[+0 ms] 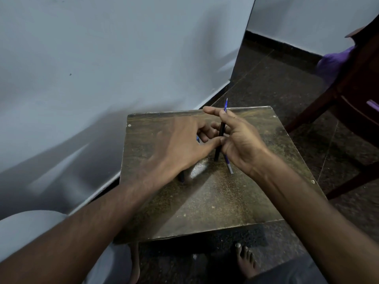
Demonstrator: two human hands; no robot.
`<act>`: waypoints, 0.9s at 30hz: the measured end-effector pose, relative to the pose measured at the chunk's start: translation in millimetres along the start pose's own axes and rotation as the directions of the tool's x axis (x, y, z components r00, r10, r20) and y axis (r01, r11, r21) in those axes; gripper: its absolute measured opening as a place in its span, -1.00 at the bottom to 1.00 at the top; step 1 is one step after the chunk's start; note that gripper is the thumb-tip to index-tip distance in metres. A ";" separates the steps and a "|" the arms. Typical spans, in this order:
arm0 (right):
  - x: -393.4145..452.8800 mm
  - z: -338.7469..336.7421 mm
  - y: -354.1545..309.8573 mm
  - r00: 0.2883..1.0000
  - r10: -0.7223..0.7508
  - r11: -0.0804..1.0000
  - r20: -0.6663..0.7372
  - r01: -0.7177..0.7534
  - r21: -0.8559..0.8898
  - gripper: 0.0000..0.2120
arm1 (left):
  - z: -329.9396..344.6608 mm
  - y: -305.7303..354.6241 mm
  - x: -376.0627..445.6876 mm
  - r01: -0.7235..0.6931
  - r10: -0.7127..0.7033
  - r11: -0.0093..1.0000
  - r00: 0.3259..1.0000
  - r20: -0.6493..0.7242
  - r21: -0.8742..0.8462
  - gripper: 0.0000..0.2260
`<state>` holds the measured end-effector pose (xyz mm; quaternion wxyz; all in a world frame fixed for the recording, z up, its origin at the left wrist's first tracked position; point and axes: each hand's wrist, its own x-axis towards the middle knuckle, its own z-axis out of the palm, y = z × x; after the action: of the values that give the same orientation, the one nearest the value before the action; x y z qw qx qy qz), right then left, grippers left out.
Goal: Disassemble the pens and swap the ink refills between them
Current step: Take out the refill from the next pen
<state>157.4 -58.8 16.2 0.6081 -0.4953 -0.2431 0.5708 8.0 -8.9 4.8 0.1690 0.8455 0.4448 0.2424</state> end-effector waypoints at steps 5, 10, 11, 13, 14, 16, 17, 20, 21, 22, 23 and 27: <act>-3.8 -2.1 -4.1 1.000 0.015 1.000 0.018 -0.015 -0.016 -0.69 | 5.3 3.7 -1.3 -0.025 0.024 1.000 1.000 0.009 0.010 -0.70; -3.6 -12.7 -13.6 0.997 -0.011 0.983 0.072 0.024 -0.184 -0.66 | 5.4 6.0 -2.2 -0.001 0.004 0.999 0.999 0.055 -0.053 -0.81; -1.1 -20.3 -20.1 0.997 -0.045 0.970 0.057 0.057 -0.237 -0.65 | 5.3 5.9 -2.4 -0.003 0.006 0.999 0.998 0.064 -0.051 -0.82; 4.9 -37.3 -35.9 0.990 -0.138 0.965 -0.006 0.133 -0.227 -0.64 | 5.2 5.2 -4.4 -0.020 0.023 0.999 0.996 0.081 -0.036 -0.83; 8.2 -45.8 -43.3 0.982 -0.180 0.969 -0.050 0.168 -0.180 -0.64 | 4.7 5.1 -5.5 -0.031 0.033 0.999 0.996 0.087 -0.027 -0.84; 12.0 -62.4 -53.0 0.959 -0.251 0.964 -0.129 0.235 -0.128 -0.68 | 4.0 3.4 -6.8 -0.040 0.042 0.999 0.995 0.096 -0.019 -0.82; 12.9 -71.1 -55.6 0.941 -0.299 0.942 -0.157 0.264 -0.208 -0.71 | 4.0 1.9 -6.5 -0.039 0.041 0.999 0.994 0.101 -0.020 -0.82; 14.7 -96.1 -55.2 0.875 -0.477 0.470 -0.085 0.173 -0.866 -0.83 | 3.5 -2.2 -3.1 -0.015 0.021 0.999 0.993 0.113 -0.047 -0.83; 14.9 -101.9 -53.9 0.878 -0.477 0.276 -0.035 0.111 -0.955 -0.87 | 3.7 -3.1 -1.6 -0.003 0.011 0.998 0.992 0.123 -0.065 -0.82; 14.7 -105.5 -52.3 0.889 -0.458 0.160 -0.018 0.063 -0.985 -0.87 | 3.9 -3.6 -0.5 0.009 0.002 0.996 0.991 0.132 -0.083 -0.81; 14.6 -108.2 -50.8 0.904 -0.427 0.118 -0.023 0.031 -0.993 -0.86 | 4.3 -4.2 0.6 0.021 -0.007 0.994 0.990 0.139 -0.103 -0.81; 19.9 -114.2 -46.3 0.945 -0.312 0.113 -0.098 -0.066 -0.991 -0.91 | 5.8 -7.2 2.7 0.054 -0.031 0.987 0.988 0.151 -0.152 -0.80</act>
<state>281.2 -70.6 6.9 0.2009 -0.8255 -0.5098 0.1351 7.8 -3.2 -2.9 0.2721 0.8358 0.4286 0.2092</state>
